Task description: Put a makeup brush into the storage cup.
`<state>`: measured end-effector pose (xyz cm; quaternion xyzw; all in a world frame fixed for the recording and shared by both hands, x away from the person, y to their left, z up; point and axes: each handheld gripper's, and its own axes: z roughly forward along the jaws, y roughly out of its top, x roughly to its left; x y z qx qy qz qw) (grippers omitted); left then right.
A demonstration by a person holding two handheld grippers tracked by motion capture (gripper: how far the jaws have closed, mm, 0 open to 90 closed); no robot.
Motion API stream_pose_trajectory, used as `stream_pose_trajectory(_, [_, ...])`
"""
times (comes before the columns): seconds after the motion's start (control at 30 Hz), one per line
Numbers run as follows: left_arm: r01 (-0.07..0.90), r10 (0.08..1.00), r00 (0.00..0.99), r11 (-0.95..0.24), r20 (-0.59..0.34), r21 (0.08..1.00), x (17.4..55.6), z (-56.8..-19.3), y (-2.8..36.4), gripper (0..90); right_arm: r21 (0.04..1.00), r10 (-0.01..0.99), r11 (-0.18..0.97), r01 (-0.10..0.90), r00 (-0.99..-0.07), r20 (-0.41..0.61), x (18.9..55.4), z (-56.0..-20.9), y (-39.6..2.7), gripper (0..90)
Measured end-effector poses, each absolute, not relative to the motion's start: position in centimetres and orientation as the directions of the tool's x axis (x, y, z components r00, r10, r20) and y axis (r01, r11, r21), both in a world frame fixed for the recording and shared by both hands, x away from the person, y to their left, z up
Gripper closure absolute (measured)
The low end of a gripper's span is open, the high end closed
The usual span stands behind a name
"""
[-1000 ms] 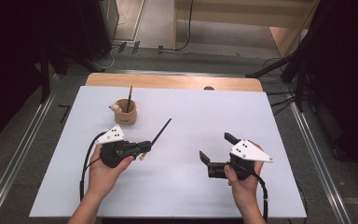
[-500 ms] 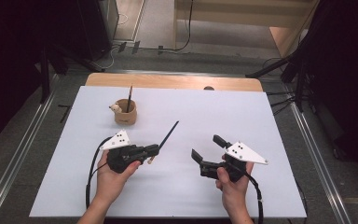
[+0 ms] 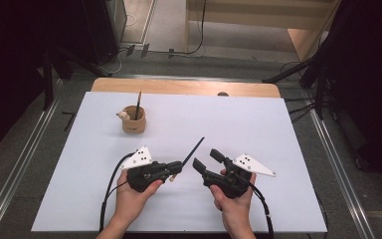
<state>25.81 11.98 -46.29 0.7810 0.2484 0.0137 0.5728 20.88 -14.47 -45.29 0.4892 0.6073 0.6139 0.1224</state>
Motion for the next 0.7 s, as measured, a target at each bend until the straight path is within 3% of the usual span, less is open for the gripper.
stream_pose_trajectory(0.27, [0.360, 0.393, 0.883, -0.211, -0.258, 0.909, 25.2, -46.3, 11.3, 85.5, 0.817, 0.690, -0.310, 0.485, -0.476, 0.545, 21.0, -46.2, -14.1, 46.0])
stream_pose_trajectory(0.7, [0.332, 0.394, 0.892, -0.238, -0.221, 0.913, 24.4, -46.7, 10.1, 85.4, 0.739, 0.618, -0.388, 0.550, -0.439, 0.652, 21.0, -47.3, -14.1, 60.5])
